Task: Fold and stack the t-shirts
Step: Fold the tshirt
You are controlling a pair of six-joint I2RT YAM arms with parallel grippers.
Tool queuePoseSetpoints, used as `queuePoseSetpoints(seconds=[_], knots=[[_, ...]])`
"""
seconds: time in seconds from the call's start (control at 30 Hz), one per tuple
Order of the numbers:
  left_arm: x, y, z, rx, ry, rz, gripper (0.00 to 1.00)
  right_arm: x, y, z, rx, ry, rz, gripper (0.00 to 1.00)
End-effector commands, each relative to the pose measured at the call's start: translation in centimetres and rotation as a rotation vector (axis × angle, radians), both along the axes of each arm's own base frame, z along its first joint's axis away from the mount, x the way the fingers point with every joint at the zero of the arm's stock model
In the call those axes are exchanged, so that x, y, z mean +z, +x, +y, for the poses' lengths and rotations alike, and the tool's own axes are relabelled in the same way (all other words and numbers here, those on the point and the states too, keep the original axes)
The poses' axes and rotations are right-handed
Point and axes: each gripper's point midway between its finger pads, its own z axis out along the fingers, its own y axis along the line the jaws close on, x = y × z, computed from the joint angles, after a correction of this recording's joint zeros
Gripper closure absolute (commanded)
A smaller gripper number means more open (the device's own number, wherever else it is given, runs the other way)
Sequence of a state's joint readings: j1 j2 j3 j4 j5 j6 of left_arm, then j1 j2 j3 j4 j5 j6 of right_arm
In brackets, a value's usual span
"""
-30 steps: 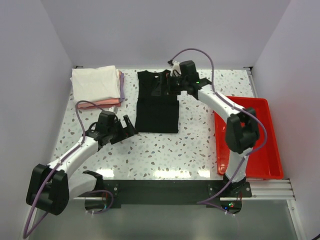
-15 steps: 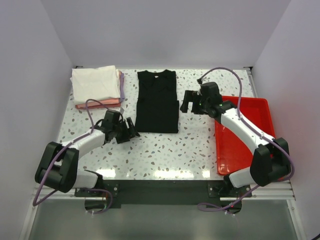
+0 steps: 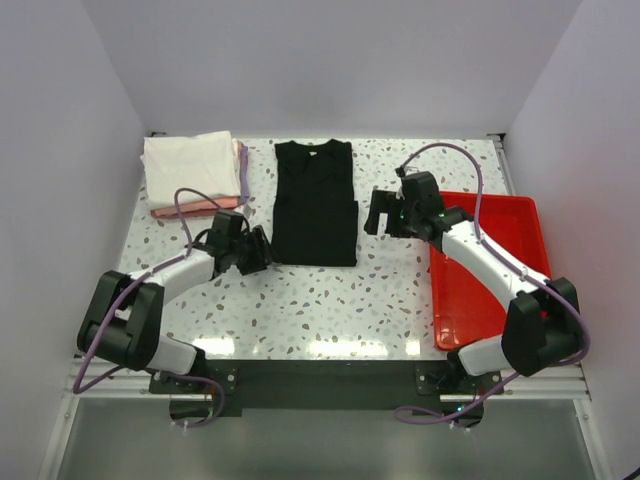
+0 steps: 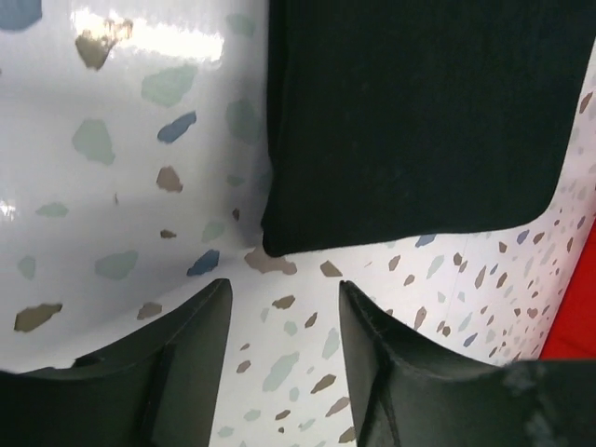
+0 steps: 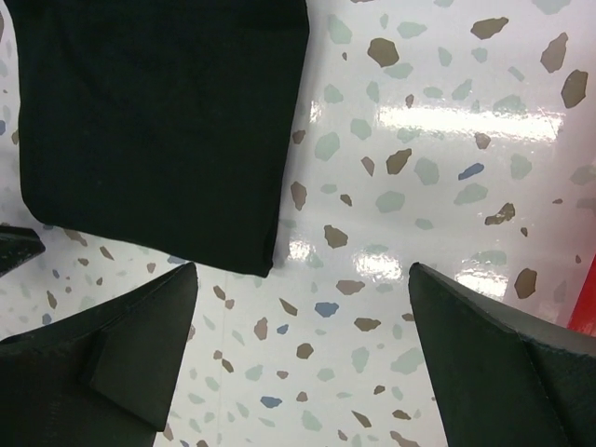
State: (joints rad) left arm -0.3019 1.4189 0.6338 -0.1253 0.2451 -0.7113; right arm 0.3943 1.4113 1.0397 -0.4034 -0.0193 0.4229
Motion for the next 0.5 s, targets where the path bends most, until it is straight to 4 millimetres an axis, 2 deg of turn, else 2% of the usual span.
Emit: queuePoseSetpoints(seconds=[0.0, 0.23, 0.33, 0.37, 0.47], knots=[[2.2, 3.5, -0.7, -0.01, -0.013, -0.114, 0.47, 0.6, -0.1, 0.7, 0.032, 0.035, -0.018, 0.01], [0.6, 4.3, -0.5, -0.006, 0.023, -0.077, 0.7, -1.7, -1.5, 1.5, 0.109, 0.038, 0.072, 0.01], [-0.3, 3.8, -0.3, -0.007, 0.031, -0.046, 0.82, -2.2, -2.3, 2.1, 0.144, 0.067, 0.104, 0.02], [-0.5, 3.6, -0.3, -0.01, 0.033, -0.038, 0.89, -2.8, -2.6, 2.2, 0.144, 0.071, 0.12, 0.02], [-1.4, 2.5, 0.1, -0.005, 0.042, -0.027, 1.0, -4.1, -3.5, 2.7, 0.159, 0.068, 0.155, 0.03]])
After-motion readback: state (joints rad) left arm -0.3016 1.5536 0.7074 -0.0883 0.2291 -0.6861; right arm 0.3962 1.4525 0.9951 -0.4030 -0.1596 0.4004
